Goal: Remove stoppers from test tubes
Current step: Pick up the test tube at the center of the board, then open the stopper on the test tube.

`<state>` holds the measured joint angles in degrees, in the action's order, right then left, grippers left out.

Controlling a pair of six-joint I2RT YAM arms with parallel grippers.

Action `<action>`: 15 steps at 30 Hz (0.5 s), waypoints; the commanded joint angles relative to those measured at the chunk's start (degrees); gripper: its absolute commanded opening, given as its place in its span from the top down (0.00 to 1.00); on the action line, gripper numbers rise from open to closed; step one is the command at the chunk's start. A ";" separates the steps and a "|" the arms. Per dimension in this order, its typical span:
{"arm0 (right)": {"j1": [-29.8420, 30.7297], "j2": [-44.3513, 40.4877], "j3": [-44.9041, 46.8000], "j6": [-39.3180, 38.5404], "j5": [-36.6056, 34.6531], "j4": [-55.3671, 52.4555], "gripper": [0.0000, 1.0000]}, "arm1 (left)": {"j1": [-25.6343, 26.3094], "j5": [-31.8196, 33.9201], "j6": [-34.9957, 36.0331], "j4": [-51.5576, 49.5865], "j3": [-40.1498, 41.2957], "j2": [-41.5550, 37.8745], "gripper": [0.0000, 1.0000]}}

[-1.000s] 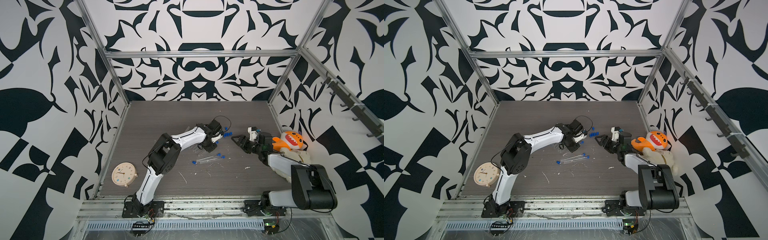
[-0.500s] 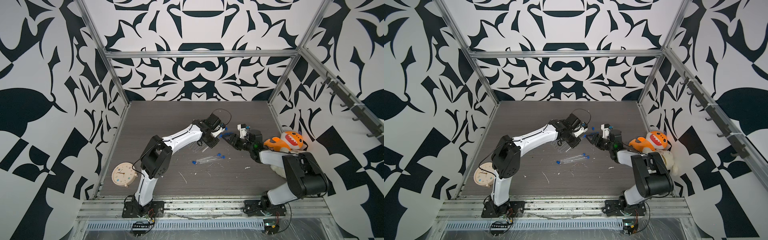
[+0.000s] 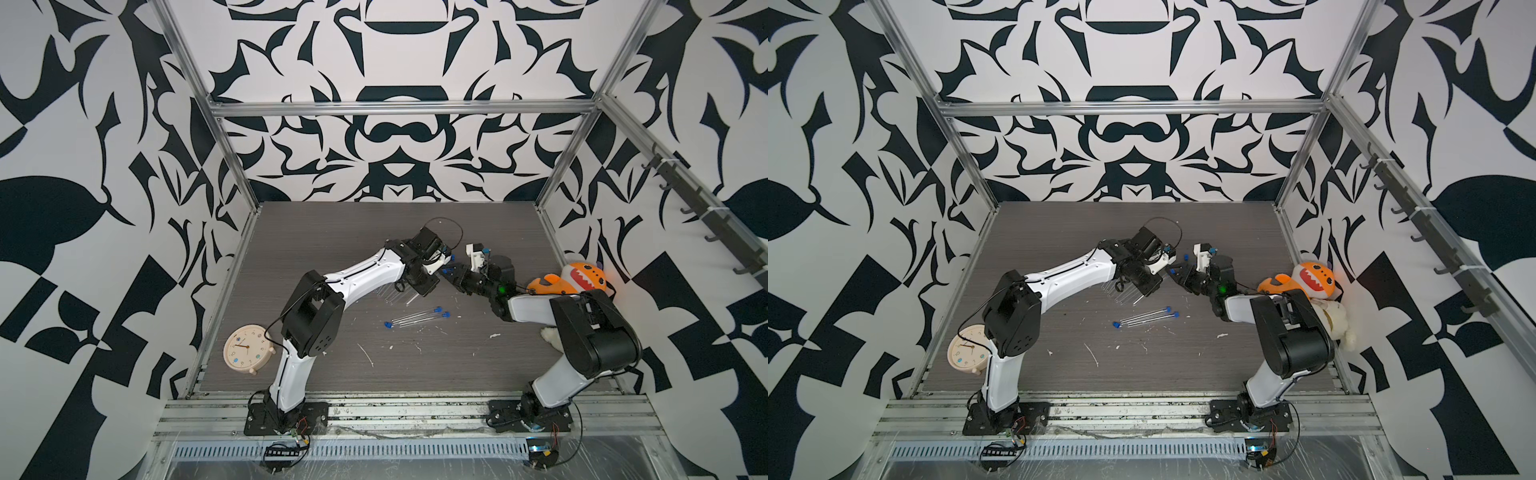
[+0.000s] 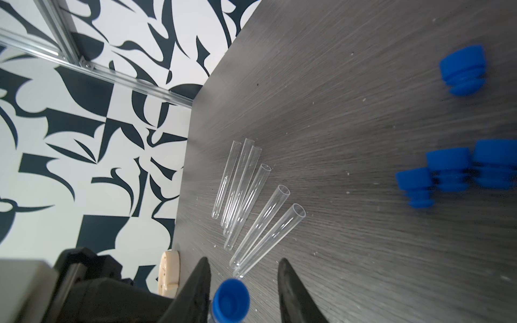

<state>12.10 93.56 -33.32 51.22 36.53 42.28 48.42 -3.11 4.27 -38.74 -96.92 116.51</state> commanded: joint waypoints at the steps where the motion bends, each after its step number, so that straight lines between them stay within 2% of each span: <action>1: 0.21 -1.01 -1.68 0.15 -0.59 3.25 0.67 | -0.26 -1.29 -0.40 -0.20 0.15 -1.72 1.00; 15: 0.38 -1.23 -2.54 1.48 -1.72 4.29 0.97 | -0.35 -0.94 -0.14 -0.72 0.31 -1.33 1.00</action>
<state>12.25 93.54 -34.02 52.56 35.94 43.59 48.27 -3.27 4.27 -38.61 -96.92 116.51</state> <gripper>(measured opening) 0.142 0.170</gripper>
